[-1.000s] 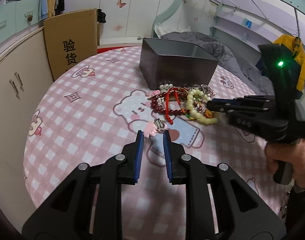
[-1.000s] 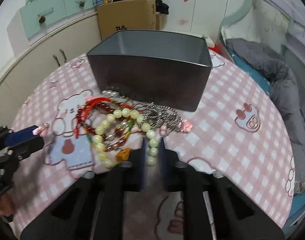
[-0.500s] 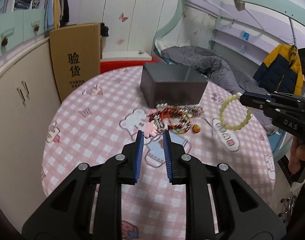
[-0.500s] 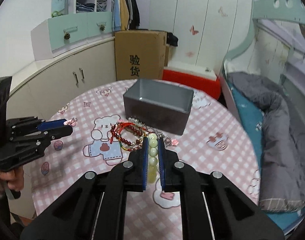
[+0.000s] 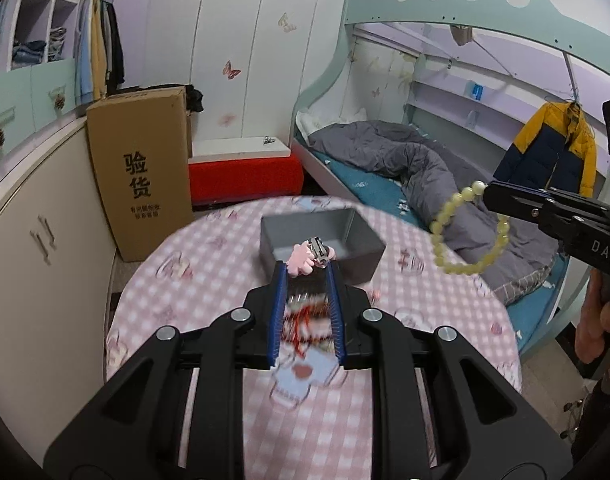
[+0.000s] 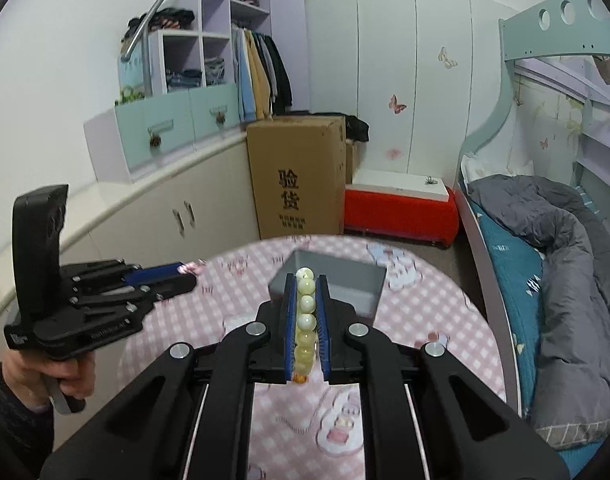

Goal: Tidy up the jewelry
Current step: 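Carry both held pieces over the gray box and open both tools, then move both open tools back over the jewelry pile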

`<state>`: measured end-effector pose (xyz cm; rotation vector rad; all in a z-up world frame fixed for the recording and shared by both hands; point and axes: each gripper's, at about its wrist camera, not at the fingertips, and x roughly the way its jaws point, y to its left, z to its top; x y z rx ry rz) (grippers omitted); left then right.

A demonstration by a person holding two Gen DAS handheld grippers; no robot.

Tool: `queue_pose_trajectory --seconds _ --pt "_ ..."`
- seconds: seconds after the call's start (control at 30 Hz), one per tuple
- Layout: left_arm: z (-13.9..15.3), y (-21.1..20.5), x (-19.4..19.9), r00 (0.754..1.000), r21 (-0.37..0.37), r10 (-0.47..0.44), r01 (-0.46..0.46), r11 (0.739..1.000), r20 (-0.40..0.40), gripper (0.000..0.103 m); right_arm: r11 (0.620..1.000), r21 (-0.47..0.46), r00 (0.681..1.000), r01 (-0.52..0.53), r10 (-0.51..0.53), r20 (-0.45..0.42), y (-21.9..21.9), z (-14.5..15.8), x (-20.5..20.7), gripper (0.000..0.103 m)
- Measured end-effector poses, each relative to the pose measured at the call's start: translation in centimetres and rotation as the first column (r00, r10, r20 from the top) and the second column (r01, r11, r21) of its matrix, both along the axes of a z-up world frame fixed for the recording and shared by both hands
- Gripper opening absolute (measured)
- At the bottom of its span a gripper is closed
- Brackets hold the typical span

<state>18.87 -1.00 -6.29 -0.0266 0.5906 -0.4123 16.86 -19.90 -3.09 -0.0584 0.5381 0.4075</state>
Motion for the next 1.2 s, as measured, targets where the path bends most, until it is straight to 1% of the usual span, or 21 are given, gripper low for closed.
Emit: queue_pose_trajectory --seconds 0.1,0.17,0.23,0.3,0.37,0.4,0.43,0.47,0.5,0.53,0.57,0.6,0.67,0.7,0.73,0.77,0.87,1.0,1.07,1.2 --pt "1.2 -1.0 2.0 1.0 -0.013 -0.009 0.009 1.0 -0.005 0.02 0.999 0.034 1.0 -0.007 0.007 -0.002 -0.1 1.3 2.6 0.008" --pt "2.0 -1.7 4.1 1.0 -0.027 -0.016 0.016 1.0 -0.02 0.02 0.999 0.046 1.0 -0.004 0.005 -0.018 0.0 1.8 5.0 0.008" --pt "2.3 -2.5 6.5 0.999 -0.015 -0.015 0.014 1.0 -0.041 0.02 0.998 0.061 0.999 -0.008 0.01 -0.037 0.0 2.0 6.8 0.008" --pt "2.1 -3.3 8.9 0.997 -0.019 -0.023 0.021 1.0 -0.079 0.02 0.998 0.06 0.998 -0.007 0.011 -0.065 0.2 1.5 8.9 0.008" --pt "1.7 -3.8 10.5 0.994 -0.016 -0.025 0.024 1.0 -0.102 0.021 0.998 0.066 0.994 -0.012 0.019 -0.108 0.3 0.4 11.2 0.008" --pt "1.2 -4.1 11.7 0.992 -0.007 -0.024 0.024 1.0 -0.122 0.025 0.998 0.069 0.992 -0.01 0.018 -0.125 0.3 -0.2 11.8 0.008" --pt "0.9 -4.3 12.3 0.991 0.003 -0.017 0.018 1.0 -0.132 0.048 0.997 0.072 0.989 -0.005 0.015 -0.147 0.2 -1.0 12.7 0.008" --pt "0.6 -4.3 12.9 0.991 0.019 0.0 0.002 1.0 -0.133 0.067 0.997 0.077 0.986 -0.001 0.014 -0.165 0.1 -1.4 13.4 0.009" --pt "0.5 -4.3 13.1 0.993 0.026 0.022 -0.019 0.999 -0.113 0.09 0.996 0.084 0.982 0.002 0.014 -0.187 -0.1 -2.1 14.2 0.011" --pt "0.4 -4.2 13.3 0.995 0.033 0.046 -0.043 0.999 -0.084 0.093 0.996 0.089 0.979 0.014 0.005 -0.203 -0.3 -2.8 14.9 0.011" --pt "0.3 -4.1 13.5 0.995 0.044 0.061 -0.058 0.997 -0.081 0.093 0.996 0.091 0.977 0.024 -0.004 -0.213 -0.5 -2.9 15.2 0.014" --pt "0.2 -4.0 13.7 0.994 0.055 0.074 -0.069 0.996 -0.086 0.093 0.994 0.1 0.974 0.034 -0.011 -0.227 -0.8 -3.3 15.6 0.021" --pt "0.0 -3.5 13.9 0.991 0.075 0.105 -0.099 0.992 -0.081 0.093 0.991 0.112 0.973 0.073 -0.046 -0.225 -1.4 -3.2 15.7 0.055" --pt "0.0 -3.1 13.8 0.99 0.076 0.116 -0.11 0.991 -0.074 0.094 0.989 0.115 0.975 0.09 -0.065 -0.211 -1.7 -2.9 15.5 0.087" --pt "0.1 -2.6 13.5 0.989 0.065 0.133 -0.128 0.99 -0.065 0.094 0.986 0.11 0.979 0.122 -0.102 -0.175 -2.1 -2.5 15.0 0.095" --pt "0.3 -1.9 13.1 0.988 0.052 0.144 -0.141 0.989 -0.055 0.094 0.984 0.108 0.982 0.142 -0.126 -0.143 -2.5 -2.1 14.4 0.095" --pt "0.8 -0.2 12.2 0.986 0.013 0.165 -0.164 0.986 -0.039 0.094 0.974 0.117 0.976 0.194 -0.179 -0.124 -3.4 -1.4 13.2 0.095" --pt "1.8 1.9 10.0 0.983 -0.033 0.186 -0.185 0.982 0.01 0.095 0.966 0.139 0.975 0.218 -0.21 -0.07 -4.0 -0.1 10.8 0.095" --pt "2.3 2.4 9.1 0.982 -0.045 0.184 -0.183 0.982 0.032 0.095 0.962 0.138 0.972 0.234 -0.23 -0.045 -4.0 0.5 9.4 0.095" --pt "2.9 3.2 7.5 0.977 -0.043 0.199 -0.196 0.98 0.079 0.095 0.953 0.132 0.962 0.273 -0.274 -0.011 -3.8 1.1 6.8 0.095"
